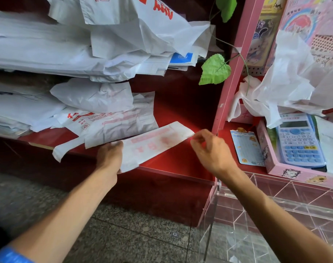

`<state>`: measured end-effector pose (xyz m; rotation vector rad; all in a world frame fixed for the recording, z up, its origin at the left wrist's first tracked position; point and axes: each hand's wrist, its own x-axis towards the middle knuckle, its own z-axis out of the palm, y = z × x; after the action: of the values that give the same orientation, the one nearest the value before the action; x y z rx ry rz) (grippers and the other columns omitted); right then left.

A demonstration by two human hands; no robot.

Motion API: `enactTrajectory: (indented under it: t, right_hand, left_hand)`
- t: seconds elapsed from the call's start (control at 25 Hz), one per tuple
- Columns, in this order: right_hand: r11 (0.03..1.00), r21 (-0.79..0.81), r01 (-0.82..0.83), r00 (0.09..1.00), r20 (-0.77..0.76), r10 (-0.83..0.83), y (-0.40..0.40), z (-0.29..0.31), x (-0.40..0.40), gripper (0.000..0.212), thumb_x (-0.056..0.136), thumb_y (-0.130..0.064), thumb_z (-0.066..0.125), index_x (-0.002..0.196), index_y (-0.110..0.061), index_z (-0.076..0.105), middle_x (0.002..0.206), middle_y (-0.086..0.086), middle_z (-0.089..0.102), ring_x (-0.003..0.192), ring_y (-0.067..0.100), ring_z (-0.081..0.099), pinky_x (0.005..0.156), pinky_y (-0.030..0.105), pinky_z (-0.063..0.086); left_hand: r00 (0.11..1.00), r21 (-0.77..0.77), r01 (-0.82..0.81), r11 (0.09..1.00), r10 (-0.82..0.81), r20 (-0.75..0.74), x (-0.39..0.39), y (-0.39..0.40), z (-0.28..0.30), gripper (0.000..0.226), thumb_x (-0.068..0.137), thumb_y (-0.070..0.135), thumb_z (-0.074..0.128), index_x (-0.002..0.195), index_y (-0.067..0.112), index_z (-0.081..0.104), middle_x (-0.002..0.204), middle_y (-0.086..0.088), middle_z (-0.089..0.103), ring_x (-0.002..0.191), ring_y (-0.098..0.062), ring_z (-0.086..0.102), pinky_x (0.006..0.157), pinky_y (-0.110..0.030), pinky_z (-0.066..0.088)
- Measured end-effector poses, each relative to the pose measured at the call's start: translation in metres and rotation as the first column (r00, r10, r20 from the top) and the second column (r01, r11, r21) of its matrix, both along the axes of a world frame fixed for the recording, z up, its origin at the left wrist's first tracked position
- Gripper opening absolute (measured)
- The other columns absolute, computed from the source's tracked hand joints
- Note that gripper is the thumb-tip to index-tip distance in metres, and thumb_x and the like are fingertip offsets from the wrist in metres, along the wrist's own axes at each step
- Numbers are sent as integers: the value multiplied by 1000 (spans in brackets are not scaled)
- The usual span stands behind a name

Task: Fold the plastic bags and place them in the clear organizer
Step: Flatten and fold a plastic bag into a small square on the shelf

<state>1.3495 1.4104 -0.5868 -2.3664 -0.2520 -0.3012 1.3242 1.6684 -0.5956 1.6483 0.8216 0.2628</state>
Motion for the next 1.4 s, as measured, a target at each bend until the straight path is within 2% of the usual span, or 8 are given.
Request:
enactTrajectory:
  t: [0.16, 0.32, 0.4, 0.48, 0.6, 0.72, 1.08, 1.4]
  right_hand:
    - [953, -96, -289, 957, 7, 291, 13, -14, -11, 23, 94, -37, 54, 105, -22, 66, 91, -6, 72, 84, 17, 67, 79, 40, 53]
    - [934, -304, -186, 982, -30, 186, 11, -24, -8, 33, 94, -41, 41, 107, -24, 66, 108, -6, 69, 102, 26, 61, 87, 43, 49]
    - [937, -331, -110, 992, 22, 124, 6, -26, -8, 35, 93, -39, 40, 112, -21, 63, 113, -3, 65, 101, 29, 59, 84, 42, 48]
    - [943, -291, -161, 981, 61, 186, 2, -25, -11, 37, 94, -41, 38, 115, -21, 62, 114, -4, 64, 99, 26, 58, 85, 43, 47]
    - [876, -337, -345, 935, -36, 354, 0, -23, -16, 40, 96, -50, 39, 118, -25, 61, 125, -10, 62, 112, 19, 54, 88, 38, 41]
    - [831, -442, -338, 931, -30, 363, -4, -27, -14, 40, 96, -45, 48, 128, -24, 60, 139, -9, 56, 124, 21, 50, 87, 35, 36]
    - [833, -406, -377, 911, -2, 412, -9, -23, -27, 53, 94, -57, 46, 134, -25, 56, 143, -2, 55, 128, 20, 51, 102, 44, 45]
    - [772, -527, -356, 921, -57, 386, -8, -27, -29, 61, 94, -53, 53, 147, -23, 44, 155, -6, 39, 141, 18, 33, 110, 45, 32]
  left_hand:
    - [951, -80, 253, 964, -263, -162, -16, -8, 10, 16, 92, 24, 64, 95, 8, 65, 77, -12, 70, 45, -18, 57, 42, -22, 39]
    - [716, -150, 607, 781, -619, -324, -38, -28, 19, 56, 104, 47, 39, 94, 1, 69, 74, -14, 75, 46, -17, 60, 41, -20, 37]
    - [621, 172, 763, 624, -631, -465, -45, -37, 16, 79, 101, 62, 22, 74, 5, 71, 62, -9, 71, 44, -17, 58, 45, -24, 39]
    - [779, 711, 599, 368, -474, -410, -42, -33, 14, 69, 97, 64, 27, 60, 13, 57, 55, 0, 60, 51, -19, 57, 55, -30, 41]
    - [654, 858, 471, 207, -735, -182, -33, -21, 15, 24, 90, 53, 54, 92, 30, 62, 99, 15, 65, 91, -7, 60, 79, -28, 46]
    - [416, 751, 656, -76, -794, -444, -34, -21, 1, 59, 89, 49, 64, 143, 39, 44, 146, 29, 32, 137, 4, 28, 114, -26, 23]
    - [535, 850, 525, 41, -792, -292, -28, -33, -21, 46, 98, 33, 57, 143, 29, 49, 151, 18, 40, 136, -2, 36, 105, -27, 30]
    - [552, 838, 521, 162, -812, -187, -32, -20, -26, 48, 95, 22, 65, 141, 17, 52, 144, 18, 41, 132, 10, 32, 106, 3, 10]
